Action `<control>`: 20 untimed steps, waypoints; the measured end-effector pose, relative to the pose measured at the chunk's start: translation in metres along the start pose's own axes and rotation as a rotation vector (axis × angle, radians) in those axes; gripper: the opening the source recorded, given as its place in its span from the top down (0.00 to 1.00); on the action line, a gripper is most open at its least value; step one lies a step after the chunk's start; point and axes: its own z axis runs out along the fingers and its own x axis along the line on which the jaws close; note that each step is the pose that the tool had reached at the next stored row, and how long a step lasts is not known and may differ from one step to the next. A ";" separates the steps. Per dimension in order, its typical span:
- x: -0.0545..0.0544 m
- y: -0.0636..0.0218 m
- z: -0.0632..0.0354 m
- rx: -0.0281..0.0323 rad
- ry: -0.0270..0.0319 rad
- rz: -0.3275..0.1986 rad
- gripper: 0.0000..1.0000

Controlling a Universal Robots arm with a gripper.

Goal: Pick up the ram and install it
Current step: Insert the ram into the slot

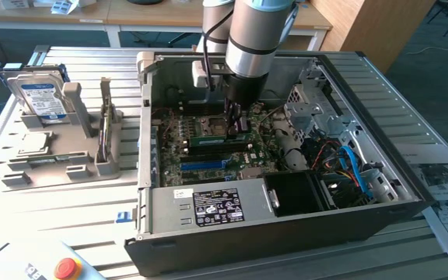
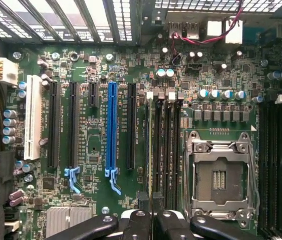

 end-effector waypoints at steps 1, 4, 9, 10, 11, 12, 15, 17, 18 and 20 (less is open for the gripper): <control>0.000 0.0000 0.0000 0.0000 -0.0001 0.000 0.88; 0.000 -0.0001 0.0006 0.0002 -0.0005 0.000 0.88; 0.000 -0.0001 0.0042 0.0001 -0.0003 0.000 0.88; 0.000 -0.0001 0.0041 0.0000 -0.0001 0.000 0.88; 0.000 -0.0001 0.0041 0.0000 -0.0001 0.000 0.88; 0.000 -0.0001 0.0042 0.0000 -0.0001 0.000 0.88; 0.000 -0.0001 0.0042 0.0001 -0.0002 0.000 0.88; 0.000 -0.0002 0.0042 -0.0002 -0.0001 0.001 0.88; 0.000 -0.0003 0.0043 -0.0008 -0.0002 0.000 0.88; 0.000 -0.0005 0.0044 -0.0018 -0.0002 0.000 0.88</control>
